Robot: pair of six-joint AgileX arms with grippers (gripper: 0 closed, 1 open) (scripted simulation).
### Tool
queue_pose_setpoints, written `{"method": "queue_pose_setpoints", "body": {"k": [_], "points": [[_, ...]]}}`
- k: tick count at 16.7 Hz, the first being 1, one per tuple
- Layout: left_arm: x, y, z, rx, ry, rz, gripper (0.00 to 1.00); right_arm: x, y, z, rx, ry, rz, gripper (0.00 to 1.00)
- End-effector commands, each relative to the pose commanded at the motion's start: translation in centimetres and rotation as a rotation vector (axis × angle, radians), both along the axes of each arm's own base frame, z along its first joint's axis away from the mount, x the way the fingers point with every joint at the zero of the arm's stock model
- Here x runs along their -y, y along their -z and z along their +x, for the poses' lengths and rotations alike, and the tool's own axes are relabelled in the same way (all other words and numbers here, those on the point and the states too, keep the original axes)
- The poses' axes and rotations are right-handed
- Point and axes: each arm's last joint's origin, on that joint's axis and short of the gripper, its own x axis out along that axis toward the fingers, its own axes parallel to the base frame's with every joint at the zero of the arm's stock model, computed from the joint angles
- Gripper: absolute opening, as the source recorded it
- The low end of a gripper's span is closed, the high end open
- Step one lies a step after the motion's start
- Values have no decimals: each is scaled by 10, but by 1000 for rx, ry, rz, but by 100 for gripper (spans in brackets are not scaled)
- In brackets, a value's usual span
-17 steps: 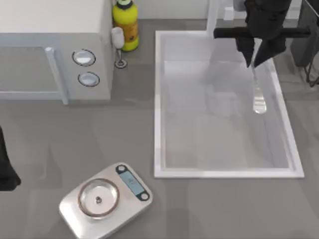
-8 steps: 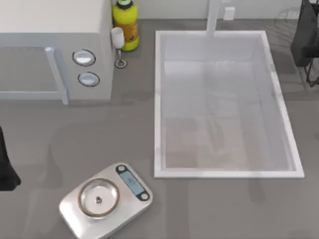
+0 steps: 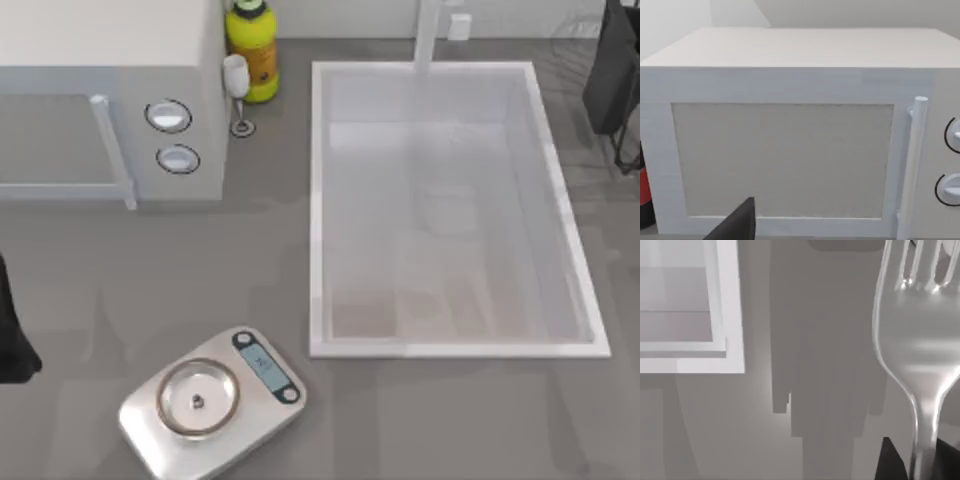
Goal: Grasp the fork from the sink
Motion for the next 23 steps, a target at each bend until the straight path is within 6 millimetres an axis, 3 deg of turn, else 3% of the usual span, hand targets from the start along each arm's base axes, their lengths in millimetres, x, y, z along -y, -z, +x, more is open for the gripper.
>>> {"method": "queue_pose_setpoints", "body": {"k": [5, 11, 15, 22, 23], "points": [[0, 0, 0, 0, 0, 0, 100, -1, 6, 1, -13, -1, 2, 0], [0, 0, 0, 0, 0, 0, 100, -5, 71, 1, -67, -21, 25, 0], [0, 0, 0, 0, 0, 0, 100, -5, 102, 0, -31, -19, 14, 0], [0, 0, 0, 0, 0, 0, 100, 0, 110, 0, 0, 0, 0, 0], [0, 0, 0, 0, 0, 0, 100, 0, 110, 0, 0, 0, 0, 8]]}}
